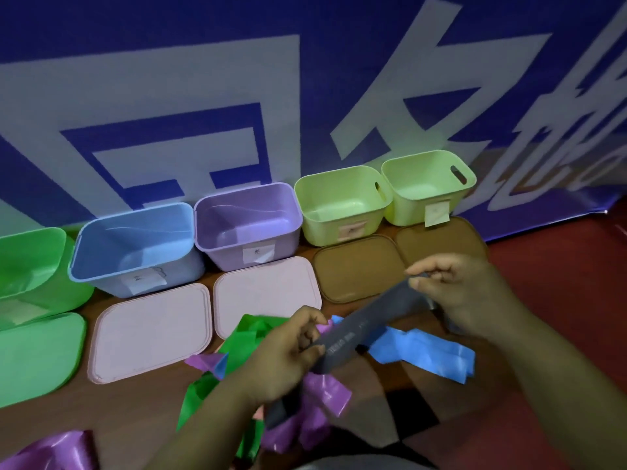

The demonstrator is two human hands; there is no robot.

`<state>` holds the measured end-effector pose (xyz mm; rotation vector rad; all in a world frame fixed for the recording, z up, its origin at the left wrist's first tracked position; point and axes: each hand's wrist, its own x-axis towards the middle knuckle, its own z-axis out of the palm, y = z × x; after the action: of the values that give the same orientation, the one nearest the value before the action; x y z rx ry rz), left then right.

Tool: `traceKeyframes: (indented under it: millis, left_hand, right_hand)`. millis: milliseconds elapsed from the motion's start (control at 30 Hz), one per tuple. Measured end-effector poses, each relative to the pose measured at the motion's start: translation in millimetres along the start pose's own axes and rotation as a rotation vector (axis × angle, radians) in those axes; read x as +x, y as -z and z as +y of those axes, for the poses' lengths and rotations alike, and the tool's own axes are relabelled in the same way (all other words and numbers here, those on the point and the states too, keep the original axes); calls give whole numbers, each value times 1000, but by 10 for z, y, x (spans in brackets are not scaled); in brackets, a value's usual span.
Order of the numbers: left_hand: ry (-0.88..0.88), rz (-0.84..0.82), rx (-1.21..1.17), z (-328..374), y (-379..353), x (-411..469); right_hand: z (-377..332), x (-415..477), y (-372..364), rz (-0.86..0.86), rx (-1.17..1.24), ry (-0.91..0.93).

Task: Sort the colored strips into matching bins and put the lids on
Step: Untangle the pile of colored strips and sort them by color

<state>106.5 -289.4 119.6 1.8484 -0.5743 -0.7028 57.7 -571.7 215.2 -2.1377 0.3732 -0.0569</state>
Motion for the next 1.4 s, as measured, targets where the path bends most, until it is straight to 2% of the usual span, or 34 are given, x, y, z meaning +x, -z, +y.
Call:
traceKeyframes:
  millis: [267, 533, 767, 833, 900, 1133, 1267, 1400]
  left_hand:
    - [-9, -14, 130, 271, -781, 958]
    - [2, -174, 303, 632, -1569, 2033]
    - [-71, -270, 440, 954, -2176, 2718]
    - [-114, -285, 532, 989, -2306, 2836]
    - [-131, -278, 608, 970, -2396, 2887]
    - [-111, -261, 660, 721, -2229, 2618]
    - [-167, -141, 647, 469, -1940, 2230]
    - [-146, -52, 591, 330, -1664, 1798]
  right_hand:
    - [1204, -6, 786, 121, -81, -199]
    - [2253, -191, 1315, 180, -147, -361]
    - [2802, -356, 1472, 206, -207, -538]
    - [2853, -348, 1481, 145, -277, -577]
    - [2844, -335, 1475, 95, -305, -569]
    - [2665, -288, 1283, 123, -264, -372]
    - [2478, -180, 1024, 10, -315, -286]
    - [2273, -73, 708, -130, -332, -178]
